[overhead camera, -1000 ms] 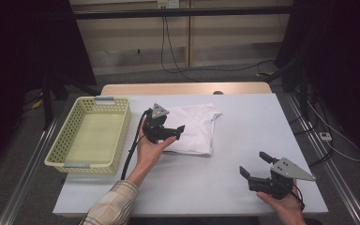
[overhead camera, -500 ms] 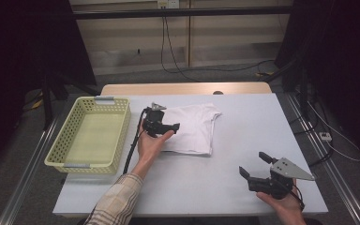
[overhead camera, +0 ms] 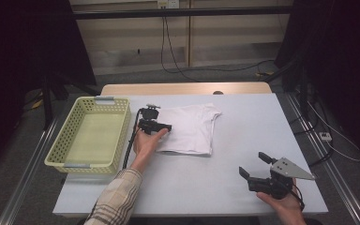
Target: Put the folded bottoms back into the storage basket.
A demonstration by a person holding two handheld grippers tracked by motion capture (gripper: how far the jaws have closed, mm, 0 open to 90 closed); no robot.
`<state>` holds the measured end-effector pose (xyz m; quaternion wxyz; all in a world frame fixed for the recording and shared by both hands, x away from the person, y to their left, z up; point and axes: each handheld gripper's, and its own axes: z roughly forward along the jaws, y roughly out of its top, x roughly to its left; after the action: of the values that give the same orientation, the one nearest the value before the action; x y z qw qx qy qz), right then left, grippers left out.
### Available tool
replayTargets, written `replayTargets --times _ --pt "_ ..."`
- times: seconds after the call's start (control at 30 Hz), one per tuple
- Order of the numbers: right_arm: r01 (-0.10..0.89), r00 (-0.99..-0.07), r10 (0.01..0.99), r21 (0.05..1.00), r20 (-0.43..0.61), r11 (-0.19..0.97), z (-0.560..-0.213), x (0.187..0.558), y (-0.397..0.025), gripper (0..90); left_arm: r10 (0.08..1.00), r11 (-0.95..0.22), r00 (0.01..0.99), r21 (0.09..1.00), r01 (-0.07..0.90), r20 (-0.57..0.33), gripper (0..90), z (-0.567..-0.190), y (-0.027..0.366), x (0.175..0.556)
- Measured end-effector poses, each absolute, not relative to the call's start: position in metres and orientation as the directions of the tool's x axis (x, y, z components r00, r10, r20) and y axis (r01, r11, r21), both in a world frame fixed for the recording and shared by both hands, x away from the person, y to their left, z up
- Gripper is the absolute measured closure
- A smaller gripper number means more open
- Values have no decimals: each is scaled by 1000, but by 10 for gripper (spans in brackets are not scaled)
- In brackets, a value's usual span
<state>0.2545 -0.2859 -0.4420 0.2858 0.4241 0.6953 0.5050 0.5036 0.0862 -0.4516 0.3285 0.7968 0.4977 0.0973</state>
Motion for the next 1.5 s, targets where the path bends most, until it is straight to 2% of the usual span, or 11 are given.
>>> replayTargets --times 0.07,0.2,0.27,0.4,0.47,0.63,0.7,0.83,1.03,1.17,1.5 --pt "303 -476 879 944 31 131 -442 255 -286 101 871 -266 459 616 741 -176 328 -451 86 504" --pt "299 -478 878 944 20 141 -442 254 -285 101 877 -244 440 610 754 -193 476 -451 87 505" --pt "299 -478 878 943 19 143 -442 255 -285 101 865 -207 430 597 775 -258 541 -451 86 505" --pt "298 -476 879 945 25 134 -442 255 -285 101 860 -258 461 591 765 -221 602 -449 79 503" --pt "297 -475 879 945 23 136 -442 254 -286 101 851 -248 461 581 775 -252 680 -449 80 505" --pt "299 -478 878 944 22 139 -442 254 -285 101 841 -235 462 579 781 -282 748 -451 82 507" --pt "299 -476 879 944 21 140 -442 254 -285 101 829 -236 471 574 784 -303 824 -452 82 508" --pt "301 -477 879 942 13 149 -443 255 -285 101 826 -241 472 564 790 -309 829 -451 81 510" --pt "299 -477 879 942 11 151 -442 254 -285 102 823 -233 476 579 781 -312 766 -453 77 511" --pt "298 -477 879 940 -1 163 -443 254 -284 102 793 -250 498 559 791 -350 841 -453 75 513" --pt "299 -479 878 941 5 158 -443 254 -284 102 782 -172 490 620 765 -386 852 -440 80 509"
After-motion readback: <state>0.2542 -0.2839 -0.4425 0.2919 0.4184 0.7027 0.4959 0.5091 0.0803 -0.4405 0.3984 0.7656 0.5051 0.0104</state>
